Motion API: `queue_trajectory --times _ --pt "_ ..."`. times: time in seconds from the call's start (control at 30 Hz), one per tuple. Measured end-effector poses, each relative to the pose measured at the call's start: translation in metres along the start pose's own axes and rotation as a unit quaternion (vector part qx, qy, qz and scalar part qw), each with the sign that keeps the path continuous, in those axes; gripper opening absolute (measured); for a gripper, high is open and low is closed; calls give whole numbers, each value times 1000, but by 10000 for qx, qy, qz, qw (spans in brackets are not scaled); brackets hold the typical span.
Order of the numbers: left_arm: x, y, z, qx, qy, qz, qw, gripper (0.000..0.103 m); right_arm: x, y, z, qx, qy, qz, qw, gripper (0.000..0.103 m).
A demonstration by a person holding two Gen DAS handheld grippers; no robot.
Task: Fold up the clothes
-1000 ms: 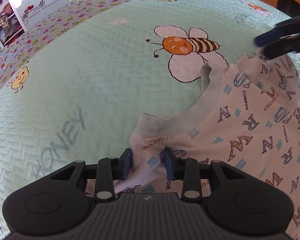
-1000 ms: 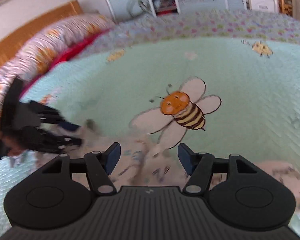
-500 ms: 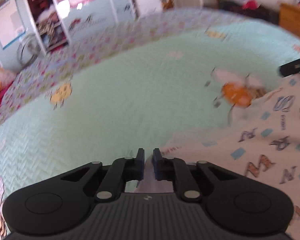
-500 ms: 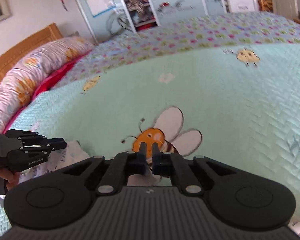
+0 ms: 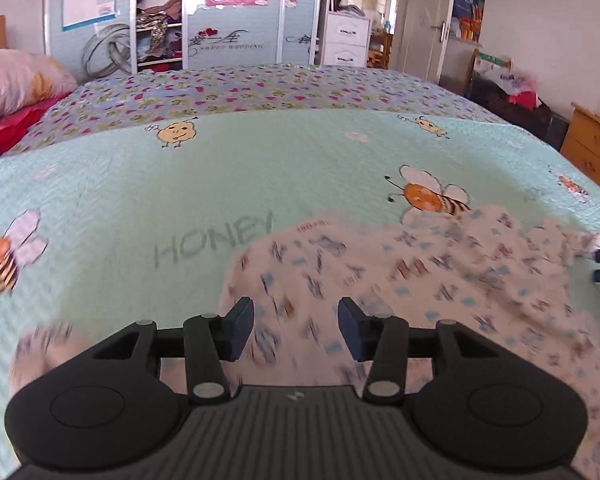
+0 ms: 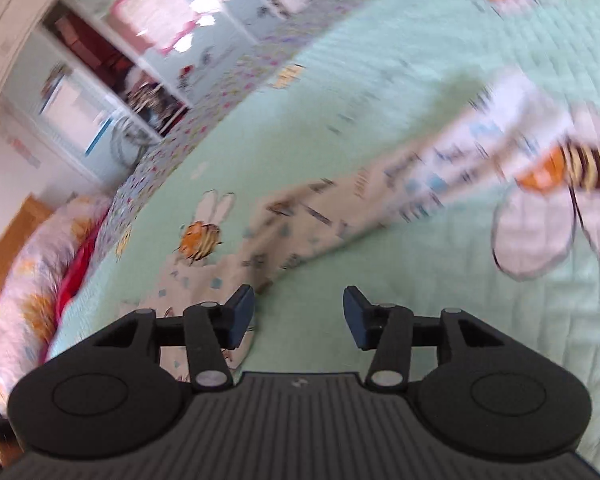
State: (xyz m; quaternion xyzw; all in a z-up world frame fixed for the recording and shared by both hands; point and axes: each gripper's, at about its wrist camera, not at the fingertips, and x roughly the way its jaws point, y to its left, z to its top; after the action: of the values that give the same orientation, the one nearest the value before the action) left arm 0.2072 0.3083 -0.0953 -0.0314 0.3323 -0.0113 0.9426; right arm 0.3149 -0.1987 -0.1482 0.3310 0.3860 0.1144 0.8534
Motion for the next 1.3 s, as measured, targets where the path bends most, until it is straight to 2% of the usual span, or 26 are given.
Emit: queue_trajectory --times 0.07,0.13,0.17,0.23,0.3,0.4,0.53,0.6,0.73,0.83,0.87,0.93,0.97,1.0,1.1,1.17,1.27,1.3 --pt "-22 -5 -16 -155 -43 36 9999 49 2 -7 10 184 -400 -143 9989 51" --pt "-40 -9 -29 -300 -44 2 9995 49 1 -21 20 677 -776 -465 9936 57" --pt "-47 -10 -35 -345 -38 8 9994 50 -1 -30 25 1044 -939 -661 9879 60" --pt "-57 -13 -46 -421 7 33 9991 52 -11 -56 29 1807 -1200 -737 9734 60" --pt "-59 -15 -53 -472 113 52 9988 52 -19 -69 32 2025 -1400 -822 9657 60" --pt "-57 -19 -59 -520 244 65 9983 52 -24 -75 47 2058 -1543 -1026 9609 62" --pt "-58 -22 -62 -521 276 119 9982 52 -26 -78 71 2246 -1477 -1241 9552 62" --pt "-60 -24 -62 -525 256 122 9982 53 -37 -72 76 2074 -1534 -1548 9537 62" --pt "-60 -26 -64 -547 262 136 9981 54 -44 -56 78 1646 -1517 -1710 9595 62" --pt "-61 -27 -65 -550 283 144 9980 54 -19 -50 87 1517 -1199 -1763 9652 62" --pt "-62 -27 -65 -555 276 147 9980 54 -9 -51 92 1520 -1093 -1829 9651 60" --pt "-65 -28 -65 -587 259 144 9978 54 12 -57 101 1543 -926 -2034 9624 44" --pt "-66 -29 -65 -596 257 131 9978 54 18 -62 104 1593 -854 -2160 9595 23" --pt "-67 -30 -66 -597 259 116 9978 54 21 -66 106 1639 -812 -2248 9571 9" --pt "-67 -32 -68 -577 306 75 9978 55 -17 -57 94 1559 -1313 -1764 9630 4" --pt "-66 -35 -69 -577 338 55 9977 55 -55 -42 89 1181 -1948 -1208 9662 4" --pt "-70 -41 -69 -604 276 -23 9978 55 -119 -30 75 703 -2811 -344 9565 3" --pt "-71 -43 -69 -622 260 -47 9977 55 -132 -36 68 685 -2877 -313 9548 3"
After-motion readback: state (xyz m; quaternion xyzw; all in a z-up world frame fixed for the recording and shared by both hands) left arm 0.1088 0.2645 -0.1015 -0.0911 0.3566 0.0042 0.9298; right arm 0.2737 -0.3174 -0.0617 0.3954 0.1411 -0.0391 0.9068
